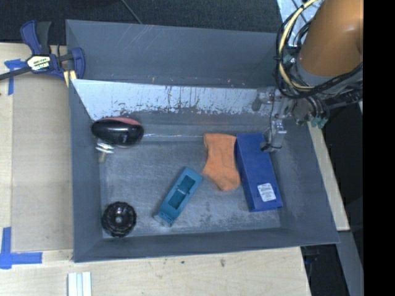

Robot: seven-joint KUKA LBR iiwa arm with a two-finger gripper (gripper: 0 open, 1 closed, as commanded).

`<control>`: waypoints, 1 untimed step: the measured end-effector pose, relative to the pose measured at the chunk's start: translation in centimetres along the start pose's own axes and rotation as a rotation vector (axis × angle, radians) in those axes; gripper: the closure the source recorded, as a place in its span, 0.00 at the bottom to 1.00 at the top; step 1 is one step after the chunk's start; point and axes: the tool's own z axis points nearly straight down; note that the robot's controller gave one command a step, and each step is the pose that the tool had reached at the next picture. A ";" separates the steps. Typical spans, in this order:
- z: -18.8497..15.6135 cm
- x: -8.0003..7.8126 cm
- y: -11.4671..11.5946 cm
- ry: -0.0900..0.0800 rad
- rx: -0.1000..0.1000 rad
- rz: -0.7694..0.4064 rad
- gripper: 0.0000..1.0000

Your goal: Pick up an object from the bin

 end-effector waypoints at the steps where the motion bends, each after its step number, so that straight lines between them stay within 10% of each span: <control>1: -0.5 -0.1 0.0 -0.009 0.001 -0.001 0.00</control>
Offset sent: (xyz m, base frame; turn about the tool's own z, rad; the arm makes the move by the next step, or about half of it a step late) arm 0.0015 0.0398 -0.1063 -0.0951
